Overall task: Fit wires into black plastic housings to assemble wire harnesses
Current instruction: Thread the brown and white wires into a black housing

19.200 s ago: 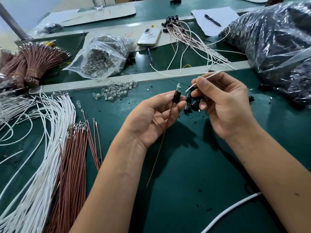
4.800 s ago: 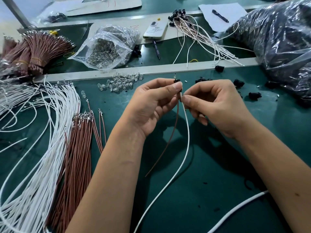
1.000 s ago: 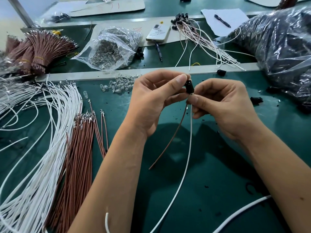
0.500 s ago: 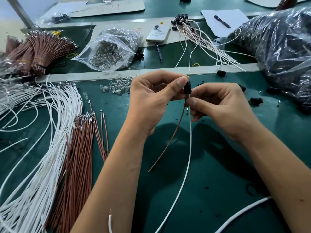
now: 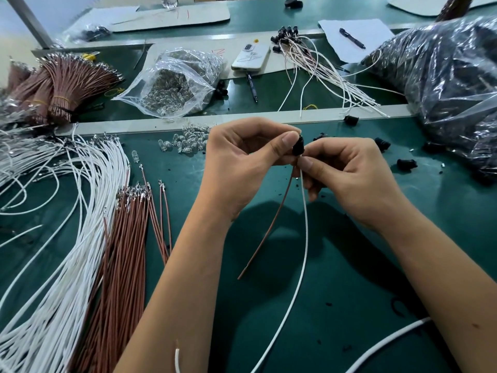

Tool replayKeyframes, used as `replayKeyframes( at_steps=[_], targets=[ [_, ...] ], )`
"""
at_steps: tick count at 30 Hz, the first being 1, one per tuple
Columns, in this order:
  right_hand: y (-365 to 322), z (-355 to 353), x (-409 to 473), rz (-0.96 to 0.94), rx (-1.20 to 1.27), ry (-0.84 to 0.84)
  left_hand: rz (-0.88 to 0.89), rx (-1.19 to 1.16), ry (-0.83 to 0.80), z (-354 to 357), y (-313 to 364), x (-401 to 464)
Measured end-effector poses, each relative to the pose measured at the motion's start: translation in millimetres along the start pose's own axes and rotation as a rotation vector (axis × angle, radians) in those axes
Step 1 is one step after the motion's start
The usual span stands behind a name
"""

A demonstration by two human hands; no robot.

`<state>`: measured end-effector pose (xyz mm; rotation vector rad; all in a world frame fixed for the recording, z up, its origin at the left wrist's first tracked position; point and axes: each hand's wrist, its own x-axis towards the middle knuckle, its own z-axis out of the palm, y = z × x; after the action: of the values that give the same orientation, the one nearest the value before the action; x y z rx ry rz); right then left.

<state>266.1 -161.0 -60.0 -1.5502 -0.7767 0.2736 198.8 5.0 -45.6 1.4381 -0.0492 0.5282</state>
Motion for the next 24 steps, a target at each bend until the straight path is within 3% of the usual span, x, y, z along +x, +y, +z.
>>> replayKeyframes(
  at_steps=[14, 24],
  targets=[
    [-0.1, 0.3, -1.1, -0.032, -0.107, 0.036, 0.054, 0.192, -0.023, -2.2, -2.5, 0.1],
    [3.0, -0.7, -1.6, -0.053, -0.117, 0.038, 0.015, 0.094, -0.042, -2.8, -6.2, 0.7]
  ],
)
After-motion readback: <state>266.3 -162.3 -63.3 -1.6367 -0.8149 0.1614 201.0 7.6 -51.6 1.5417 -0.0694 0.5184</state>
